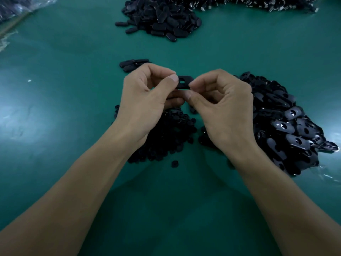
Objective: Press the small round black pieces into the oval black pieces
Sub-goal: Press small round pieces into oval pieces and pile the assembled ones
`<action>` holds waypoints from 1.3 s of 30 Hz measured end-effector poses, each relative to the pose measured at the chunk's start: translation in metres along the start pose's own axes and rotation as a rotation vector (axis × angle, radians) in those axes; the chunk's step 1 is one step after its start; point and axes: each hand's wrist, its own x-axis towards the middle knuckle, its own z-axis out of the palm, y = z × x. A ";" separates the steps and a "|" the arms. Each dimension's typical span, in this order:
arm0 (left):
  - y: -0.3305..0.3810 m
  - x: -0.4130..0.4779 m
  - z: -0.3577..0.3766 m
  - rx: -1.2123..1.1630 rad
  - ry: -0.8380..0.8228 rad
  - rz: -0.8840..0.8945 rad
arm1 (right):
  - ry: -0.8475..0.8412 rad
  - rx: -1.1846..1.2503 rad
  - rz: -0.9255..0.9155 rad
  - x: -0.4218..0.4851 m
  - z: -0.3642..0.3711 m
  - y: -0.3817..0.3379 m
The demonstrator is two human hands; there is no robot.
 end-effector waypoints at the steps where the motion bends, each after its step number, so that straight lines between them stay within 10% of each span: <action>1: 0.001 0.000 0.000 -0.006 0.002 0.003 | 0.014 0.016 -0.005 0.000 0.001 0.000; 13: 0.004 0.000 0.000 -0.095 0.067 0.082 | 0.071 -0.023 0.038 -0.002 0.002 -0.003; 39: -0.005 0.002 -0.008 0.651 0.142 0.458 | -0.077 -0.182 -0.026 -0.001 -0.001 0.003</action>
